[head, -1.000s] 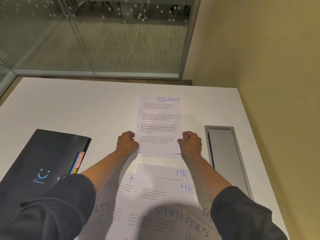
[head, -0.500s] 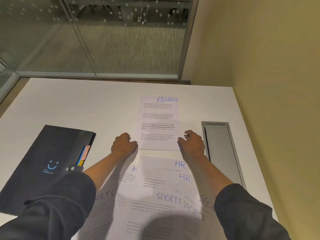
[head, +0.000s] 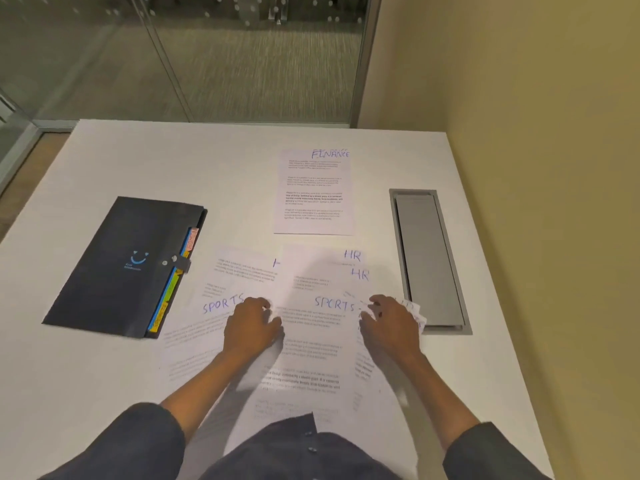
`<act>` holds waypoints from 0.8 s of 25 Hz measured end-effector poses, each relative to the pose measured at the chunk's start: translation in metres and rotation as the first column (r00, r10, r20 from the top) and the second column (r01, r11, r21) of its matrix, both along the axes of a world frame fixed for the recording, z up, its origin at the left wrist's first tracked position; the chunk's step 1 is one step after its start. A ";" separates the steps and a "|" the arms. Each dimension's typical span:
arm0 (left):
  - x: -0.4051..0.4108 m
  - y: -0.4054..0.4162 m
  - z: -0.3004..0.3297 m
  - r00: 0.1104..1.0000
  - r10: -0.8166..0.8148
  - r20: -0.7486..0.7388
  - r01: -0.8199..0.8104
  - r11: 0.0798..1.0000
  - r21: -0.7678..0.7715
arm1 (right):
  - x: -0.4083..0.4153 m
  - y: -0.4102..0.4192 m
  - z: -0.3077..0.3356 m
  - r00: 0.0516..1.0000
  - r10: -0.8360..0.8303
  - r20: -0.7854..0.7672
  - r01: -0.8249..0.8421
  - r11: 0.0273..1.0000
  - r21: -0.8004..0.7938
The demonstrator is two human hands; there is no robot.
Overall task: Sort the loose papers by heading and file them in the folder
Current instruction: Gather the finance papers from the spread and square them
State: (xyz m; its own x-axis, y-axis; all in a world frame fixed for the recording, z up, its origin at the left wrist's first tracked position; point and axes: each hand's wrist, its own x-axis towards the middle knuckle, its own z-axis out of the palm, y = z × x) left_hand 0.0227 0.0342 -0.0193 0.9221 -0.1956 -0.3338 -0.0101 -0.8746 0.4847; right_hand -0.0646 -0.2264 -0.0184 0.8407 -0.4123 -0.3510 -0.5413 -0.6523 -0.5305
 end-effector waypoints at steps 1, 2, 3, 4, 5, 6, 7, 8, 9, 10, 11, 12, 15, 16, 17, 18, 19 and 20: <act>-0.017 0.006 -0.005 0.999 -0.034 0.003 0.034 0.996 0.086 | -0.019 0.009 -0.006 0.999 0.026 -0.043 -0.028 0.999 -0.042; -0.032 0.011 -0.010 0.998 -0.056 0.000 0.055 0.983 0.176 | -0.037 0.019 -0.012 0.995 0.059 -0.080 -0.067 0.993 -0.102; -0.045 0.017 -0.017 0.998 -0.064 -0.026 0.069 0.965 0.255 | -0.053 0.029 -0.020 0.990 0.083 -0.115 -0.100 0.983 -0.154; -0.056 0.021 -0.023 0.996 -0.056 -0.070 0.075 0.948 0.308 | -0.066 0.040 -0.025 0.986 0.084 -0.145 -0.110 0.977 -0.180; -0.065 0.025 -0.029 0.991 -0.036 -0.127 0.077 0.939 0.335 | -0.077 0.049 -0.029 0.979 0.070 -0.189 -0.105 0.978 -0.178; -0.073 0.029 -0.037 0.983 -0.011 -0.182 0.073 0.940 0.334 | -0.084 0.058 -0.032 0.970 0.061 -0.234 -0.101 0.982 -0.160; -0.078 0.031 -0.042 0.974 0.010 -0.227 0.063 0.947 0.315 | -0.090 0.065 -0.034 0.959 0.066 -0.275 -0.109 0.984 -0.143; -0.082 0.033 -0.046 0.967 0.018 -0.256 0.060 0.954 0.292 | -0.094 0.070 -0.036 0.951 0.077 -0.299 -0.123 0.983 -0.138; -0.084 0.033 -0.048 0.964 0.019 -0.266 0.058 0.959 0.279 | -0.095 0.074 -0.037 0.950 0.083 -0.300 -0.132 0.981 -0.146; -0.085 0.032 -0.049 0.964 0.019 -0.264 0.056 0.960 0.273 | -0.095 0.075 -0.038 0.954 0.083 -0.288 -0.132 0.979 -0.158; -0.085 0.030 -0.048 0.966 0.022 -0.259 0.051 0.961 0.272 | -0.093 0.075 -0.039 0.957 0.082 -0.277 -0.132 0.977 -0.169; -0.084 0.028 -0.046 0.966 0.027 -0.256 0.045 0.961 0.272 | -0.090 0.073 -0.040 0.958 0.088 -0.273 -0.140 0.974 -0.177; -0.075 0.021 -0.039 0.967 0.046 -0.251 0.025 0.962 0.271 | -0.078 0.063 -0.040 0.961 0.116 -0.252 -0.167 0.968 -0.189; -0.071 0.018 -0.038 0.967 0.048 -0.251 0.021 0.964 0.267 | -0.074 0.059 -0.040 0.961 0.126 -0.245 -0.175 0.966 -0.189; -0.066 0.016 -0.036 0.965 0.052 -0.255 0.017 0.965 0.260 | -0.070 0.054 -0.040 0.962 0.131 -0.238 -0.178 0.966 -0.188; -0.063 0.014 -0.035 0.963 0.054 -0.262 0.014 0.968 0.252 | -0.066 0.050 -0.040 0.964 0.131 -0.231 -0.175 0.967 -0.185; -0.060 0.013 -0.034 0.961 0.055 -0.270 0.014 0.969 0.247 | -0.063 0.047 -0.040 0.966 0.126 -0.225 -0.169 0.969 -0.181; -0.058 0.012 -0.033 0.959 0.054 -0.277 0.015 0.970 0.244 | -0.062 0.045 -0.040 0.968 0.122 -0.220 -0.163 0.970 -0.182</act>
State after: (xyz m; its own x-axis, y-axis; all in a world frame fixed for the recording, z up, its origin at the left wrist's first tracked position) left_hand -0.0357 0.0460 -0.0521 0.7877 -0.0600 -0.6131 0.1135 -0.9641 0.2402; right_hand -0.1267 -0.1815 -0.0584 0.8142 -0.3717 -0.4460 -0.5187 -0.8109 -0.2710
